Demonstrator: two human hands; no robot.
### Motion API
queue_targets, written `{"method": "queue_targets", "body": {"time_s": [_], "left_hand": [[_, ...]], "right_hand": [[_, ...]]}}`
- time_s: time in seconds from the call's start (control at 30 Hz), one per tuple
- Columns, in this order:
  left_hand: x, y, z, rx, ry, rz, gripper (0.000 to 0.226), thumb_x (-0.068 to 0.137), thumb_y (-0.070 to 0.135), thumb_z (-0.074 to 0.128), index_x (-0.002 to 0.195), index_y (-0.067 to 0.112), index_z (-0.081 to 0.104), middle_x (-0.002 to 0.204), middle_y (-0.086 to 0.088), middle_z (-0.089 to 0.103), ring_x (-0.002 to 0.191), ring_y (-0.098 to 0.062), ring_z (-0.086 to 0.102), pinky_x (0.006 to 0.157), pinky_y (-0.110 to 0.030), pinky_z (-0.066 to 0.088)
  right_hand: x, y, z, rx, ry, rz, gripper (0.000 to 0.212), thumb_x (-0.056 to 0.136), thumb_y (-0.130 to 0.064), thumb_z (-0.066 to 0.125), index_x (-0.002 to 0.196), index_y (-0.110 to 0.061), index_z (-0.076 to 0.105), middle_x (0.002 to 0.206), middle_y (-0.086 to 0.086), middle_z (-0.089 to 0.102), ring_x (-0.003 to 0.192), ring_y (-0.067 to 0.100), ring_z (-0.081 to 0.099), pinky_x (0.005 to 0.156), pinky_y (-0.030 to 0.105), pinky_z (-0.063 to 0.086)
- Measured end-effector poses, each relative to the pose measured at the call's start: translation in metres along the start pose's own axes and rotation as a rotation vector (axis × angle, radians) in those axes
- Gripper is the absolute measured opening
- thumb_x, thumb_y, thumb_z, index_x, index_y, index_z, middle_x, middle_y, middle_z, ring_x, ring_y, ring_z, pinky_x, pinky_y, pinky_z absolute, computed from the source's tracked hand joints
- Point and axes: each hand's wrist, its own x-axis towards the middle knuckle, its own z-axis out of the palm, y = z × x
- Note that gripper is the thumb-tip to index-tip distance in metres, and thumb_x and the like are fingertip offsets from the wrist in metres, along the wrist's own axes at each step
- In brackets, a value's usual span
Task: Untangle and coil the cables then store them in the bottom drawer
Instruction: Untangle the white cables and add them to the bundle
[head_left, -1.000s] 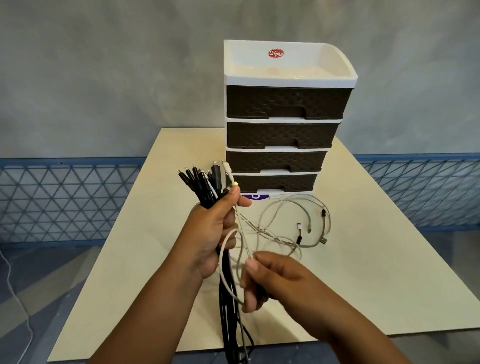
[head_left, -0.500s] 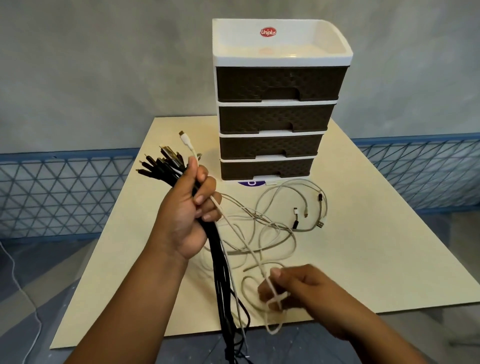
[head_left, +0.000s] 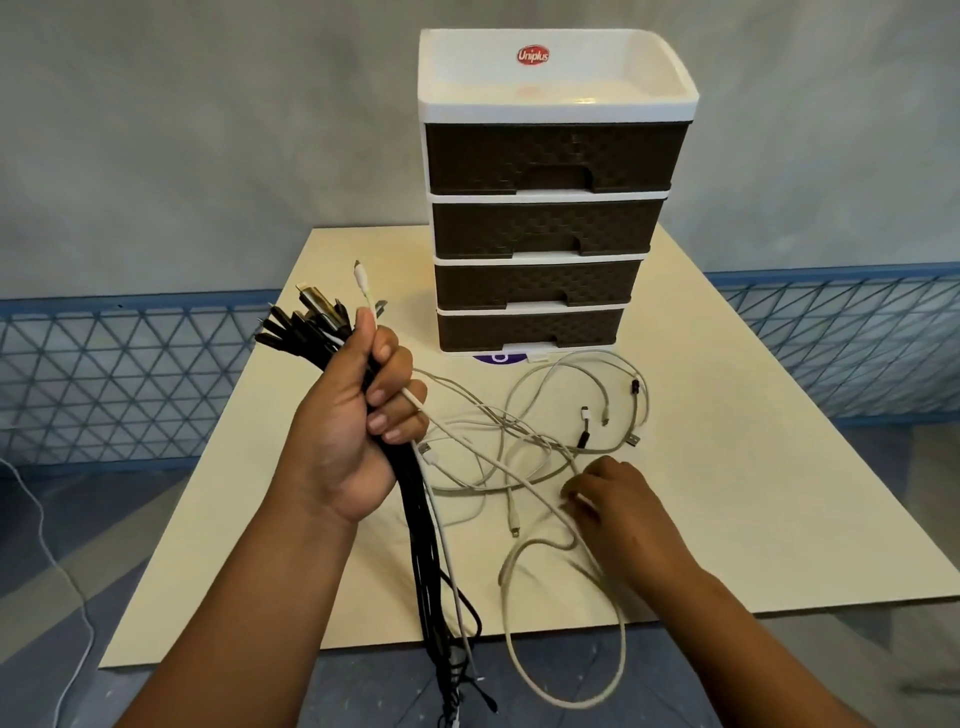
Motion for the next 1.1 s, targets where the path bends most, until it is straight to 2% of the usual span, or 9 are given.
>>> {"method": "queue_targets", "body": {"time_s": [0.2,0.3,0.4,0.5,0.57,0.73,0.87,0.93,1.1], "left_hand": [[-0.012,-0.001,0.008,0.002,0.018,0.024,0.038,0.098,0.044,0.039,0.068,0.022,0.046,0.048,0.007,0.027,0.035,-0.002,0.021,0.036,-0.013,0.02],[-0.019,-0.004,0.014,0.005,0.029,0.035,0.038,0.098,0.044,0.039,0.068,0.022,0.048,0.048,0.008,0.027,0.035,-0.002,0.021,0.037,-0.014,0.018],[-0.027,-0.007,0.023,0.021,0.048,0.051,0.038,0.098,0.044,0.04,0.069,0.022,0.051,0.048,0.008,0.026,0.035,-0.002,0.021,0.036,-0.014,0.019],[-0.037,-0.011,0.035,0.067,0.078,0.069,0.037,0.098,0.044,0.041,0.071,0.021,0.052,0.049,0.008,0.024,0.036,-0.002,0.019,0.036,-0.015,0.018],[-0.044,-0.013,0.042,0.096,0.093,0.082,0.036,0.098,0.043,0.042,0.072,0.021,0.051,0.049,0.009,0.024,0.037,-0.002,0.018,0.035,-0.015,0.017],[-0.065,-0.015,0.055,0.12,0.108,0.119,0.034,0.097,0.044,0.044,0.072,0.022,0.053,0.048,0.01,0.026,0.036,-0.002,0.019,0.033,-0.014,0.021],[-0.084,-0.017,0.07,0.154,0.079,0.143,0.033,0.098,0.041,0.044,0.072,0.022,0.052,0.047,0.01,0.025,0.035,-0.001,0.019,0.033,-0.014,0.018],[-0.092,-0.02,0.078,0.185,0.049,0.163,0.03,0.098,0.036,0.045,0.072,0.022,0.052,0.047,0.01,0.025,0.036,-0.001,0.019,0.033,-0.015,0.017],[-0.112,-0.032,0.101,0.261,0.017,0.164,0.034,0.099,0.038,0.045,0.073,0.021,0.058,0.049,0.009,0.024,0.038,-0.003,0.018,0.036,-0.017,0.017]], "right_hand": [[0.006,-0.008,-0.06,0.315,0.341,0.063,0.012,0.094,-0.023,0.061,0.102,-0.018,0.069,0.094,-0.003,0.061,0.08,0.008,0.058,0.072,0.025,0.048],[0.002,-0.021,-0.107,0.398,0.529,-0.008,0.008,0.096,-0.022,0.059,0.1,-0.021,0.065,0.095,-0.006,0.06,0.086,0.0,0.057,0.071,0.009,0.044],[-0.01,-0.032,-0.138,0.576,0.575,-0.031,0.01,0.099,-0.025,0.053,0.101,-0.022,0.062,0.095,-0.006,0.066,0.09,0.005,0.063,0.076,0.008,0.046],[-0.026,-0.038,-0.147,0.834,0.494,-0.038,0.011,0.1,-0.02,0.048,0.1,-0.019,0.059,0.077,-0.002,0.064,0.069,0.012,0.063,0.065,0.02,0.052],[-0.037,-0.035,-0.147,0.979,0.43,0.006,0.013,0.101,-0.018,0.045,0.101,-0.014,0.058,0.062,0.002,0.05,0.052,0.013,0.045,0.05,0.025,0.041],[-0.065,-0.01,-0.143,1.037,0.265,0.144,0.016,0.102,-0.016,0.044,0.102,-0.009,0.059,0.054,0.001,0.036,0.048,0.012,0.029,0.045,0.026,0.025],[-0.095,0.01,-0.123,0.778,-0.177,0.184,0.014,0.1,-0.017,0.051,0.092,-0.013,0.063,0.062,0.004,0.046,0.054,0.02,0.038,0.051,0.034,0.033],[-0.109,0.013,-0.111,0.52,-0.394,0.116,0.013,0.098,-0.022,0.054,0.088,-0.019,0.063,0.068,-0.003,0.056,0.059,0.01,0.048,0.061,0.029,0.043],[-0.128,0.006,-0.092,0.022,-0.548,0.015,0.02,0.098,-0.033,0.054,0.11,-0.024,0.066,0.107,-0.008,0.063,0.097,0.01,0.06,0.084,0.027,0.05]]}}
